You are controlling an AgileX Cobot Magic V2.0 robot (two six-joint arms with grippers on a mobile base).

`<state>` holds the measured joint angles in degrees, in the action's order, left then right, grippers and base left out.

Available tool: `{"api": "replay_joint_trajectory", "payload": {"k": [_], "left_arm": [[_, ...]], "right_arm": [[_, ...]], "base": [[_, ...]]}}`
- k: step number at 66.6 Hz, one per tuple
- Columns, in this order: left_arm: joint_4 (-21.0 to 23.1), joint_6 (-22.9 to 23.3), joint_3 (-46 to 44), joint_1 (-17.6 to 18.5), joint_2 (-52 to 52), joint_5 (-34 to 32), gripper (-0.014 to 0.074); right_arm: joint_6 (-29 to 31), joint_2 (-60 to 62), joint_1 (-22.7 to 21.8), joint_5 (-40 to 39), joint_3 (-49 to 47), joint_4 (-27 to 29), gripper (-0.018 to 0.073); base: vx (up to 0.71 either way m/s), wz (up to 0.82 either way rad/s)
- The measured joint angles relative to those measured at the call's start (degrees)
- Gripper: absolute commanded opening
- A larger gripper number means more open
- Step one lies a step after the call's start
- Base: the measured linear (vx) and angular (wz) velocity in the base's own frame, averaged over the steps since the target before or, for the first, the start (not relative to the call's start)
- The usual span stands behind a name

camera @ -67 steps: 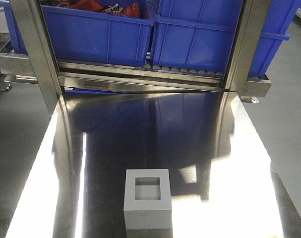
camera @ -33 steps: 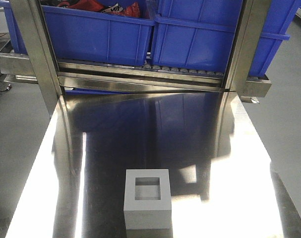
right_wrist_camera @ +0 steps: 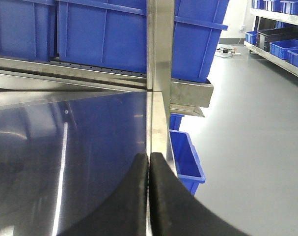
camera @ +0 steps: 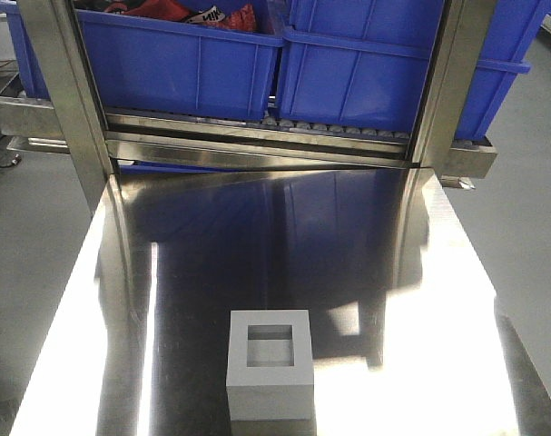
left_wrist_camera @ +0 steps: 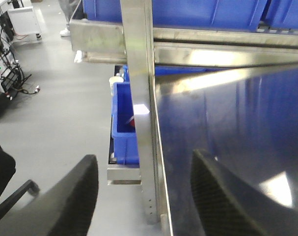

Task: Sort gray base to blue bin

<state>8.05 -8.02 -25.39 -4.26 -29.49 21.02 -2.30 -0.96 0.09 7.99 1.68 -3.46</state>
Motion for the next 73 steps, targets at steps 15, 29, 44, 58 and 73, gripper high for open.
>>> {"api": "replay_joint_trajectory", "payload": {"k": [15, 29, 44, 58, 73], "left_arm": [[10.41, -11.43, -10.97, 2.0, -5.68, 12.53, 0.0412], [25.94, -25.62, -20.67, 5.46, -18.42, 24.65, 0.0412], [29.27, -30.01, -26.74, 9.15, -30.8, 28.46, 0.0412], [29.45, -31.66, -29.65, 15.75, -38.75, 29.26, 0.0412], [28.45, -26.16, -31.05, 21.14, -45.55, 29.17, 0.0412]], "right_arm": [[0.0, 0.0, 0.0, 0.0, 0.0, 0.0, -0.0009], [0.0, 0.0, 0.0, 0.0, 0.0, 0.0, -0.0009], [0.0, 0.0, 0.0, 0.0, 0.0, 0.0, -0.0009], [0.0, 0.0, 0.0, 0.0, 0.0, 0.0, -0.0009], [0.0, 0.0, 0.0, 0.0, 0.0, 0.0, -0.0009]], "base": [[0.0, 0.0], [0.0, 0.0], [0.0, 0.0], [0.0, 0.0], [0.0, 0.0]]}}
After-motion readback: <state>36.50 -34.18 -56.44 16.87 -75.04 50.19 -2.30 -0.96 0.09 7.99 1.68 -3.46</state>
